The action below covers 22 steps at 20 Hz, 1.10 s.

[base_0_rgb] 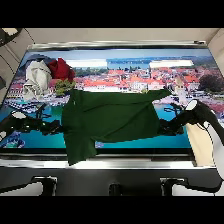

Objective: Fold the shirts.

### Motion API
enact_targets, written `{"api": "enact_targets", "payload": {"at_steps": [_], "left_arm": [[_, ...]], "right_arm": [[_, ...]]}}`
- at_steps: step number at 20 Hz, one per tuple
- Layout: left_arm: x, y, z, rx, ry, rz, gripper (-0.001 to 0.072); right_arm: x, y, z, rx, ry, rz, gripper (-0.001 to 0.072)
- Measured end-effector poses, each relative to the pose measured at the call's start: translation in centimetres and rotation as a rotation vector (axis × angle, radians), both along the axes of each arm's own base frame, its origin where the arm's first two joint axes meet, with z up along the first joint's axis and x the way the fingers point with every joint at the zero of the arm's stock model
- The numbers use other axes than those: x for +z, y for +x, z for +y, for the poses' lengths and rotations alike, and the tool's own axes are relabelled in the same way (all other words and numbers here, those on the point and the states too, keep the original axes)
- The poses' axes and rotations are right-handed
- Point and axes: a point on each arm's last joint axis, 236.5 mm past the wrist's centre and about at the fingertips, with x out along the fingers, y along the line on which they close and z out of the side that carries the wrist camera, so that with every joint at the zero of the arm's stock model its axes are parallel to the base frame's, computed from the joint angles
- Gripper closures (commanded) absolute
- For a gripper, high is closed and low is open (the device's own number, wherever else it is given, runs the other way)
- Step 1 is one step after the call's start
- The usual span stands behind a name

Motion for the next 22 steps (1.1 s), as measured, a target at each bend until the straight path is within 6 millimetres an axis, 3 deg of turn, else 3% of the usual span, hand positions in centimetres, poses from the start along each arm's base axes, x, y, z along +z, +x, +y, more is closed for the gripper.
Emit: {"api": "enact_targets", "payload": {"at_steps": [2,7,8,10,12,13,14,15,16,17,18,19,20,22], "left_arm": [[0.1,-0.1,0.0,-0.002,-0.001,0.0,0.0671],[1.1,-0.1,-0.3,-0.024,-0.016,0.0,0.0674],[2.2,0.5,-0.2,-0.035,-0.014,-0.027,0.0675],[6.5,3.2,0.2,-0.045,0.009,-0.151,0.0675],[15.4,7.6,1.2,-0.023,0.066,-0.403,0.0674],[21.3,9.5,1.7,-0.004,0.103,-0.557,0.0674],[28.9,10.7,2.1,0.026,0.148,-0.745,0.0674],[36.3,10.7,2.2,0.053,0.191,-0.924,0.0674],[44.6,9.5,2.3,0.097,0.237,-1.126,0.0674],[51.8,7.1,2.1,0.144,0.269,-1.3,0.0674],[58.3,3.5,1.6,0.193,0.285,-1.464,0.0674],[63.0,-0.1,1.0,0.234,0.288,-1.59,0.0674],[66.6,-4.1,0.3,0.267,0.284,-1.702,0.0674],[70.7,-10.4,-0.9,0.313,0.272,-1.848,0.0674]], "right_arm": [[-0.2,0.5,0.1,-0.03,0.002,-0.008,0.0666],[0.0,1.4,0.1,-0.062,-0.001,-0.031,0.0671],[0.8,1.9,0.0,-0.058,-0.003,-0.057,0.0671],[4.1,4.2,-0.5,-0.033,-0.024,-0.169,0.0671],[10.4,8.3,-1.9,-0.023,-0.09,-0.393,0.0669],[15.6,10.7,-2.8,-0.025,-0.139,-0.554,0.0669],[21.4,12.4,-3.6,-0.033,-0.189,-0.723,0.0669],[28.3,13.4,-4.4,-0.044,-0.254,-0.91,0.0669],[35.4,13.3,-5.2,-0.064,-0.324,-1.098,0.0669],[42.6,11.9,-5.8,-0.084,-0.398,-1.278,0.0669],[48.7,9.7,-6.2,-0.119,-0.457,-1.43,0.0669],[53.8,6.6,-6.5,-0.156,-0.51,-1.554,0.0669],[57.5,3.6,-6.5,-0.189,-0.545,-1.647,0.0669],[62.0,-1.7,-6.2,-0.238,-0.583,-1.766,0.0669]]}}
